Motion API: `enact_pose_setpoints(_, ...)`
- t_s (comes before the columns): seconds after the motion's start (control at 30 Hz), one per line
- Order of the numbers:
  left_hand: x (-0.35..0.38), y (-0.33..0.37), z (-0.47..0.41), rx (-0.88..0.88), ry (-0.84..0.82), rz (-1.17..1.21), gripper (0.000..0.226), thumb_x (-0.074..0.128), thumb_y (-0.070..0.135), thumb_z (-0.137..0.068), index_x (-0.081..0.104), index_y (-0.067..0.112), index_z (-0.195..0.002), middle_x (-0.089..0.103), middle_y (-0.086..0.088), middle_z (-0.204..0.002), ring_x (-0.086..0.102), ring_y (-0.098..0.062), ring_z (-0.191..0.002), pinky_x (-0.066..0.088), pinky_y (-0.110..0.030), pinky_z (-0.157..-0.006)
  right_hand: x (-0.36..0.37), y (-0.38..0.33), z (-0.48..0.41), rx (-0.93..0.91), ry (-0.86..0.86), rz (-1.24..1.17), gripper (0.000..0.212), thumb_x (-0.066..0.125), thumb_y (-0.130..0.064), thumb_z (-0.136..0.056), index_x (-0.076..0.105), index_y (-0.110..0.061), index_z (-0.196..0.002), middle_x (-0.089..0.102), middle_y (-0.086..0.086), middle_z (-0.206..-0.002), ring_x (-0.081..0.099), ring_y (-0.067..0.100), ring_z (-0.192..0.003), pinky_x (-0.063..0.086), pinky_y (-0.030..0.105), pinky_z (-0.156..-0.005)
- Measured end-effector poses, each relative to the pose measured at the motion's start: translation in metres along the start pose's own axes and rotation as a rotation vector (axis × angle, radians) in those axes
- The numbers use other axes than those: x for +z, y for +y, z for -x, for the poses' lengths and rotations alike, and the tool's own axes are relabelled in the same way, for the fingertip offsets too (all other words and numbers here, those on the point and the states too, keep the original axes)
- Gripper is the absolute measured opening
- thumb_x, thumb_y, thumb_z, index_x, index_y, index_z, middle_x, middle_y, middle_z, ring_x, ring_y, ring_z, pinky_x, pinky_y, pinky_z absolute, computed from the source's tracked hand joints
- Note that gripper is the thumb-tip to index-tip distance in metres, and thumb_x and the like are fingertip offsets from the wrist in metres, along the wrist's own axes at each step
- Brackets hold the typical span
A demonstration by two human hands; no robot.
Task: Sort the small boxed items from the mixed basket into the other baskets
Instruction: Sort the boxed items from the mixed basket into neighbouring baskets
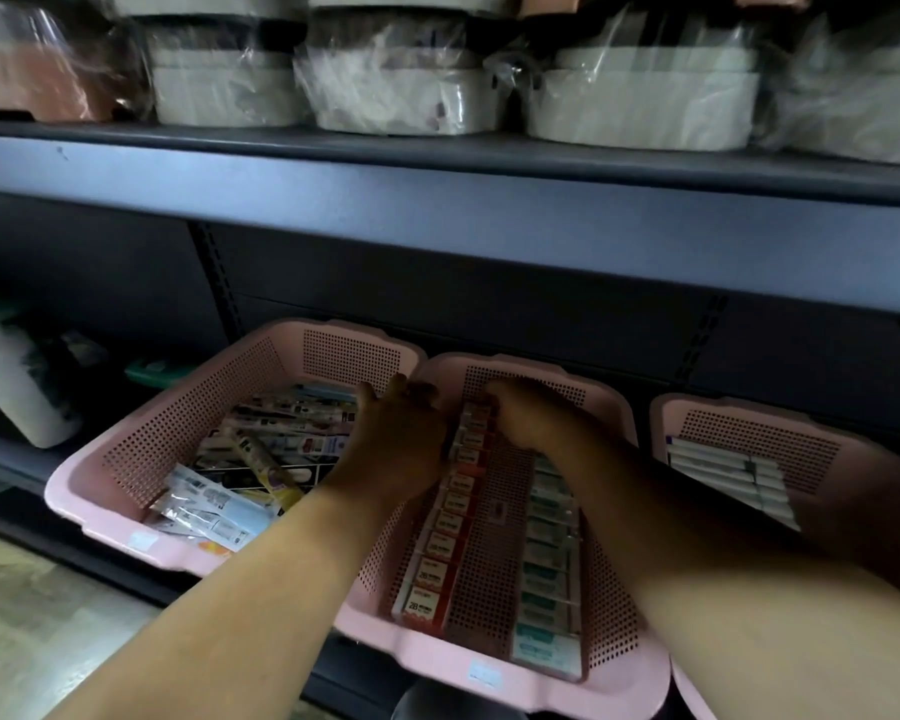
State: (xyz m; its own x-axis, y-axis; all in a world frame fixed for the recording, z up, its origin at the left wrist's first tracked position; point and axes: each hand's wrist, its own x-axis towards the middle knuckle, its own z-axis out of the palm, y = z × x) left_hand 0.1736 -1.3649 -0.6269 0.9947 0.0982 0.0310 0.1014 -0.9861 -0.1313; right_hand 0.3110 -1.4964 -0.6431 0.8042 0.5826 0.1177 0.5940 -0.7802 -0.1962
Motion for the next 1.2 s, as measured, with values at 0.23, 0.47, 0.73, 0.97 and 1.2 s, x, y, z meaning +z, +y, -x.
enact_pose_setpoints(0.23, 0.005, 0.0, -0.002, -0.02, 0.018, -0.078, 0.05, 0.044, 0.064, -0.098, 0.059, 0.036, -0.136, 0.045, -0.001, -0.156, 0.037, -0.034, -0.139, 0.024, -0.065, -0.112, 0.004, 0.005, -0.003, -0.001, 0.012, 0.006, 0.011, 0.053, -0.024, -0.09, 0.056, -0.035, -0.089, 0.059, -0.01, -0.089, 0.057, 0.018, -0.076, 0.043, 0.027, -0.069)
enact_pose_setpoints(0.47, 0.007, 0.001, -0.003, -0.037, 0.02, -0.09, 0.054, 0.042, 0.065, -0.099, 0.062, 0.03, -0.135, 0.044, 0.0, -0.158, 0.038, -0.031, -0.138, 0.023, -0.062, -0.11, 0.002, 0.005, 0.002, 0.034, 0.0, -0.078, 0.019, 0.054, -0.02, -0.093, 0.045, -0.035, -0.086, 0.045, -0.012, -0.074, 0.039, 0.005, -0.059, 0.027, 0.021, -0.057)
enact_pose_setpoints(0.73, 0.012, 0.0, -0.005, -0.044, 0.023, -0.077, 0.054, 0.042, 0.065, -0.097, 0.063, 0.032, -0.134, 0.045, 0.001, -0.156, 0.039, -0.032, -0.137, 0.021, -0.064, -0.11, 0.012, 0.007, -0.001, -0.001, -0.147, -0.129, 0.022, 0.047, -0.026, -0.094, 0.059, -0.037, -0.108, 0.061, -0.008, -0.108, 0.057, 0.013, -0.086, 0.049, 0.034, -0.083)
enact_pose_setpoints(0.97, 0.003, 0.0, -0.001, -0.021, 0.007, -0.02, 0.067, 0.028, 0.073, -0.085, 0.067, 0.038, -0.127, 0.046, 0.002, -0.156, 0.039, -0.032, -0.137, 0.023, -0.063, -0.112, -0.001, 0.006, 0.008, 0.013, 0.005, -0.154, 0.018, 0.054, -0.024, -0.091, 0.052, -0.04, -0.097, 0.059, -0.01, -0.093, 0.059, 0.014, -0.08, 0.052, 0.032, -0.079)
enact_pose_setpoints(1.2, 0.0, -0.002, 0.004, 0.023, -0.018, -0.023, 0.047, 0.045, 0.06, -0.093, 0.069, 0.037, -0.126, 0.044, -0.001, -0.158, 0.034, -0.034, -0.142, 0.026, -0.065, -0.113, -0.015, 0.008, 0.029, 0.0, -0.125, -0.102, 0.019, 0.052, -0.022, -0.095, 0.059, -0.033, -0.082, 0.063, -0.008, -0.091, 0.059, 0.01, -0.078, 0.048, 0.027, -0.068)
